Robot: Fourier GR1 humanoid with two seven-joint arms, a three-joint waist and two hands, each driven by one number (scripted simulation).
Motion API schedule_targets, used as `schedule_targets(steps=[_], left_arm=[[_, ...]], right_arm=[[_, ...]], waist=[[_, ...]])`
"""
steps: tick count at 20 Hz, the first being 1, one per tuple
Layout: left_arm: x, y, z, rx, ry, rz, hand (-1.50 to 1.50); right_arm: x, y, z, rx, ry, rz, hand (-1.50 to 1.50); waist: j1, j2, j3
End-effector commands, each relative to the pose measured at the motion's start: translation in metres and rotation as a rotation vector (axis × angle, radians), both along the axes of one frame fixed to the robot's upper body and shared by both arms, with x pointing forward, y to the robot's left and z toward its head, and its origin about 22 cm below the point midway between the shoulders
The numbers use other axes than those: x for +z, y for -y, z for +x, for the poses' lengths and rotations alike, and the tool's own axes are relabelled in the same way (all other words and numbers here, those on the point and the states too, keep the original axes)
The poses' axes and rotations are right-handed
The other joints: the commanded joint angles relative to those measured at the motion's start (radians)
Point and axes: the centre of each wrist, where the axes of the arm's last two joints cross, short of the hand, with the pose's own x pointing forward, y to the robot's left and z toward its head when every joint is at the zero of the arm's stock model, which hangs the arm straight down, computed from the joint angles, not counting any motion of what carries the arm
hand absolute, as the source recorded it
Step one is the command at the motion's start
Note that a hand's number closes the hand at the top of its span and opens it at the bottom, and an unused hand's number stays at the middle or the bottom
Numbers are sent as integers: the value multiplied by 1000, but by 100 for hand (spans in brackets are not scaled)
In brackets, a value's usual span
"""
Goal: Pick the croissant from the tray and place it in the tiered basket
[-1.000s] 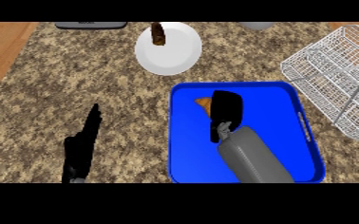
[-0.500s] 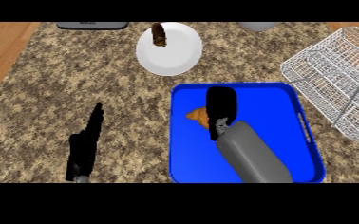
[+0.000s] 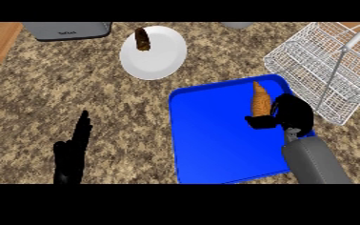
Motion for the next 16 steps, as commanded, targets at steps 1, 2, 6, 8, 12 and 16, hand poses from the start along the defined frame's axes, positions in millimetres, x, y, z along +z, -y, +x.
schedule_targets(steps=[1,2,6,8,12,16], left_arm=[[-8,-11,-14,24,-22,3,0],[0,-13,-11,23,-23,10,0],[-7,-3,-17,27,-35,2,0],[-9,-11,-16,41,-20,4,0],[-11,-7,-16,12,-20,-11,0],[-12,-8,-16,-17,-16,2,0]], right_arm=[[21,99,-33,-228,97,53,150],[31,111,-43,-238,145,59,150],[95,125,-57,-296,383,178,150],[121,133,-71,-338,492,215,150],[186,124,-103,-319,692,200,150],[237,108,-148,-262,756,61,150]], waist=[[-30,3,-2],[-20,2,-2],[-20,-3,-4],[-12,0,-5],[-10,-1,-7],[16,7,-6]])
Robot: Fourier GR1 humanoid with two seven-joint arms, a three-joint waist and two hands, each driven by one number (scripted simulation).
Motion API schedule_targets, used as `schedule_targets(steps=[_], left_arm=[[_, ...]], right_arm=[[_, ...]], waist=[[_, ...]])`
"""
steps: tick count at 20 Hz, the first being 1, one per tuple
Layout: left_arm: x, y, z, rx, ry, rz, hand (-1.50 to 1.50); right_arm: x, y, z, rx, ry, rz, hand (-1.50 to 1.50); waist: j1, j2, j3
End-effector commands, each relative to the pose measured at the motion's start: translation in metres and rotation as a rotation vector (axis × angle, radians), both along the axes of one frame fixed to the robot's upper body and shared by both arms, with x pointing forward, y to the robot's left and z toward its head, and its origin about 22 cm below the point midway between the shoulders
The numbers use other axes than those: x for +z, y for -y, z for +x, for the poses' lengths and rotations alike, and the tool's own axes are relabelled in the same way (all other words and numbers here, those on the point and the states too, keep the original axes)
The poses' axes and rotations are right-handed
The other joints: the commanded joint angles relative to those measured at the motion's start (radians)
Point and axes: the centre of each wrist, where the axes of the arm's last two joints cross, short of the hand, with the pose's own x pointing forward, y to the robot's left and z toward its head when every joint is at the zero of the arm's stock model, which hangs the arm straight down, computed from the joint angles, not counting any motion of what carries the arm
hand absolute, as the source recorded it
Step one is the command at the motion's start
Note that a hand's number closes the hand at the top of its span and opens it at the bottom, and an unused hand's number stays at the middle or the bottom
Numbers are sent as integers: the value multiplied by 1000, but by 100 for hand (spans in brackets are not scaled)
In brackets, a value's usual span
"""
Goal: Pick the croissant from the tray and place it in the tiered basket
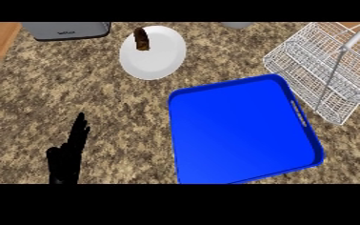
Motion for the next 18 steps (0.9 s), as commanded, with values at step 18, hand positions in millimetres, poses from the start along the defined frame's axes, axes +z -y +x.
schedule_targets(steps=[18], left_arm=[[-20,11,9,-80,-28,-3,0]], right_arm=[[122,46,-1,-146,70,-42,150]], waist=[[104,29,1]])
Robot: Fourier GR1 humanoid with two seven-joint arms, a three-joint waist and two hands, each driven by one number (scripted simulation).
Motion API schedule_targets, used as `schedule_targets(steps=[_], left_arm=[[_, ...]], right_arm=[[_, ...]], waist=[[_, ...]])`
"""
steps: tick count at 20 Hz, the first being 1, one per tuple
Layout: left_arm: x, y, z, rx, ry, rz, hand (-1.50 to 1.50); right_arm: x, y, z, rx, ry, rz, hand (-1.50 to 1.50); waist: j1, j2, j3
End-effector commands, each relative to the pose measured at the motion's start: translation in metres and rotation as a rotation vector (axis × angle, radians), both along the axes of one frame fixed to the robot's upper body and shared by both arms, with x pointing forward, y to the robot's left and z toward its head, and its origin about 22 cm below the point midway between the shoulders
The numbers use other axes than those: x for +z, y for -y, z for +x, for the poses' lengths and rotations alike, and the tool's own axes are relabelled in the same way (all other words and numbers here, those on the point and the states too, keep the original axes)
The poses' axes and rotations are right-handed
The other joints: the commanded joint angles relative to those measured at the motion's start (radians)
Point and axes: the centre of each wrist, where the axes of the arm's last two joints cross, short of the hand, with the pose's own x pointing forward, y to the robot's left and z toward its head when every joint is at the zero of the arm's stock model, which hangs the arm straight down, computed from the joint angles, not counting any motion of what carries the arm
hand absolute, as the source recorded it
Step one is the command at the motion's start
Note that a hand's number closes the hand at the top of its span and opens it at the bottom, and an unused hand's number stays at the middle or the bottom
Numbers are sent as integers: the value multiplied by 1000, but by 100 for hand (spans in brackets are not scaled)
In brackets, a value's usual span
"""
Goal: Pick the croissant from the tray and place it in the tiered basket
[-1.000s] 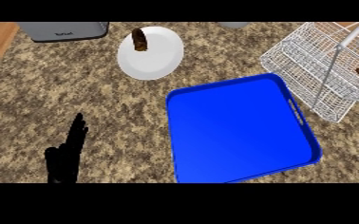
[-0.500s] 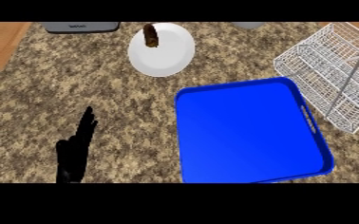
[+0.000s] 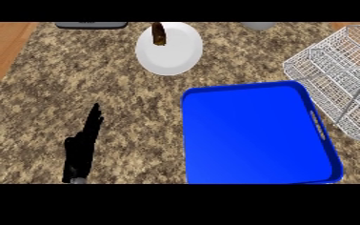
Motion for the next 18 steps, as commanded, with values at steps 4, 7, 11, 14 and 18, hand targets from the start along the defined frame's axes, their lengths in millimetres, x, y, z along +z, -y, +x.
schedule_targets(steps=[4,7,11,14,18], left_arm=[[-7,2,-9,-13,-41,-3,0],[20,9,8,7,-38,-9,0],[14,9,6,-10,-48,5,0],[8,14,4,-4,-33,-7,0],[-2,12,10,-12,-39,-6,0]], right_arm=[[-6,21,46,-21,-40,54,150],[-10,32,66,41,-86,57,150],[-41,50,92,53,-120,27,150],[-60,39,122,37,-137,34,150],[-74,44,145,16,-177,39,150]], waist=[[3,3,-1],[5,4,-1],[6,5,-1],[10,5,-1],[6,6,-1]])
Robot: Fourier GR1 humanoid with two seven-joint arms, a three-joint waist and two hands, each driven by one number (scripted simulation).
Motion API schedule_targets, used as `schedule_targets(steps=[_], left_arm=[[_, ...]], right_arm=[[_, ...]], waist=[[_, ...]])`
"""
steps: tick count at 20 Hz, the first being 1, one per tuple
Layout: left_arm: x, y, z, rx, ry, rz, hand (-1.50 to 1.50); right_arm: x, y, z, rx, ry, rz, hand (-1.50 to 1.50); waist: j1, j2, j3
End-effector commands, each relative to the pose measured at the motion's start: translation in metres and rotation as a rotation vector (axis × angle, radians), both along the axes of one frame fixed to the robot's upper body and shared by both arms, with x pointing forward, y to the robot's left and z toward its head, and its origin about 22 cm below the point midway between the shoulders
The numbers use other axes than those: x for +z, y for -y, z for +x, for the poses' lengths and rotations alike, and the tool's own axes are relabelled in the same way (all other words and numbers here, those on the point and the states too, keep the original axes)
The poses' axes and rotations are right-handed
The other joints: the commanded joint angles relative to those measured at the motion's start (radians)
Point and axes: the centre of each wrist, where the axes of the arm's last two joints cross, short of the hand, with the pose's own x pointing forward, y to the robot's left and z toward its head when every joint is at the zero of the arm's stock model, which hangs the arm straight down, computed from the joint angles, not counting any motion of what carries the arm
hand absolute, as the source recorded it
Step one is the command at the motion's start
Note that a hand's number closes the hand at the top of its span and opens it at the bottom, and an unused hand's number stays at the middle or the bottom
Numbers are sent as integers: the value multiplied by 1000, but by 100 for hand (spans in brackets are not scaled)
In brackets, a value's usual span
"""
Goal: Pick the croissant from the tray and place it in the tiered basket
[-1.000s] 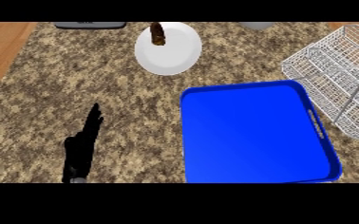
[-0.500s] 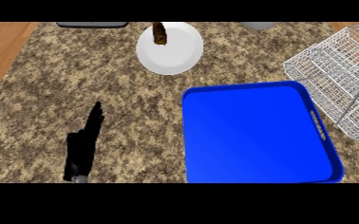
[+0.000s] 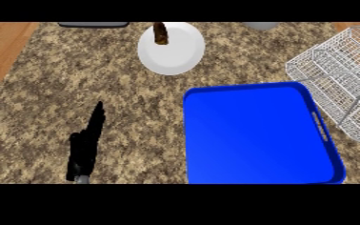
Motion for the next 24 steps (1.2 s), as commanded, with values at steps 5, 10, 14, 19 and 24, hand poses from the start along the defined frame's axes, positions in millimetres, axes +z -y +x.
schedule_targets(steps=[5,10,14,19,24], left_arm=[[7,-9,-15,0,-16,-6,0],[-6,4,-8,-2,-12,-11,0],[-9,1,-5,-11,-18,-13,0],[-8,-14,4,30,-21,-4,0],[14,-13,6,17,-9,4,0]], right_arm=[[-36,14,42,-33,-27,34,150],[-72,2,49,-19,150,320,-150],[-84,6,52,-9,263,440,-150],[-74,15,50,36,476,510,-150],[-69,28,22,-63,658,376,-150]], waist=[[2,1,-1],[-1,1,0],[-4,1,0],[-10,1,-1],[-22,-4,-1]])
